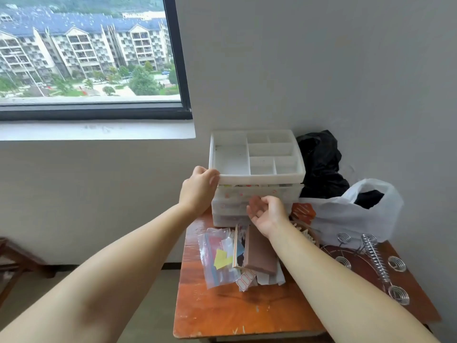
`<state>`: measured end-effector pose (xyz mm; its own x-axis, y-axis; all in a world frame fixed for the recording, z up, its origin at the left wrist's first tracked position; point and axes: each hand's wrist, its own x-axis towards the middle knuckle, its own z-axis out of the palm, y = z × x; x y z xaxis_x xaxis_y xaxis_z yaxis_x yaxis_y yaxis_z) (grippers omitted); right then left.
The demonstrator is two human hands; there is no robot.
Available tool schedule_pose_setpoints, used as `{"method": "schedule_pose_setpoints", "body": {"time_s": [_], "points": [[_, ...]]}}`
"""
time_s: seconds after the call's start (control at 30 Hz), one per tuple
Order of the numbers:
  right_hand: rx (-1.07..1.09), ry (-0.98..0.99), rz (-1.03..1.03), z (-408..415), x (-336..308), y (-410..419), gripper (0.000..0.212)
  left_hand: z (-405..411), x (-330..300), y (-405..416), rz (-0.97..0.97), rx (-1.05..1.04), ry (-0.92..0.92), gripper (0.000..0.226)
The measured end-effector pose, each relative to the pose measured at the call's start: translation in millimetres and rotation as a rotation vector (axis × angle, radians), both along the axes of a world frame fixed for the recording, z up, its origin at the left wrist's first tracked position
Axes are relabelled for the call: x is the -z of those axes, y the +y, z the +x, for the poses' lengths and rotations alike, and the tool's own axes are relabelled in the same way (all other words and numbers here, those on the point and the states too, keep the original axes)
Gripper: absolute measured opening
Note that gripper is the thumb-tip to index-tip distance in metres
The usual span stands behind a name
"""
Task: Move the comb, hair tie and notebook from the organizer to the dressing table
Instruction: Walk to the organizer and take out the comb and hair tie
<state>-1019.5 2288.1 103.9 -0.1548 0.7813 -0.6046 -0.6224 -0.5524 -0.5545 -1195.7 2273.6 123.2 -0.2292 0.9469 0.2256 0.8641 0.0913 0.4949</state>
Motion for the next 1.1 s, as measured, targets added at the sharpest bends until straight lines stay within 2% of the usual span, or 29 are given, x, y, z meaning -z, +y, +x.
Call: {"method": "schedule_pose_setpoints", "body": {"time_s": [0.17,0.4,0.47,0.53,0.6,0.67,0.73,0.8,0.9,0.93,1.03,1.1], "points": [[0.011,-0.038,-0.014,13,8,-42,0.019,-7,1,5,0.004,0.036,-0.004,0.022],[0.054,0.053,-0.046,30,14,-82,0.017,-4,0,1,-0.025,0.058,-0.08,0.024],[0.058,0.053,-0.04,30,15,-86,0.016,0,0,-4,-0.048,0.055,0.032,0.029],[0.056,0.048,-0.026,31,15,-88,0.016,6,4,-14,-0.001,0.076,0.21,0.044],[0.02,0.002,-0.017,35,13,-87,0.017,15,6,-25,0.074,0.195,0.338,0.043],[-0.14,-0.171,-0.011,43,5,-85,0.018,26,9,-33,0.02,0.322,0.447,0.032],[-0.405,-0.513,0.1,57,-7,-81,0.021,35,9,-34,-0.113,0.347,0.519,0.027],[-0.505,-0.857,0.364,73,-21,-69,0.022,42,7,-30,-0.204,0.309,0.558,0.026],[-0.459,-1.258,0.779,77,-39,-36,0.018,51,7,-24,-0.288,0.258,0.61,0.03],[-0.516,-1.397,0.877,73,-39,-23,0.018,54,7,-23,-0.298,0.242,0.621,0.031],[-0.845,-1.717,0.966,57,-21,9,0.04,58,8,-20,-0.27,0.217,0.616,0.028],[-0.92,-1.866,0.955,49,-7,20,0.048,58,10,-20,-0.265,0.209,0.614,0.027]]}}
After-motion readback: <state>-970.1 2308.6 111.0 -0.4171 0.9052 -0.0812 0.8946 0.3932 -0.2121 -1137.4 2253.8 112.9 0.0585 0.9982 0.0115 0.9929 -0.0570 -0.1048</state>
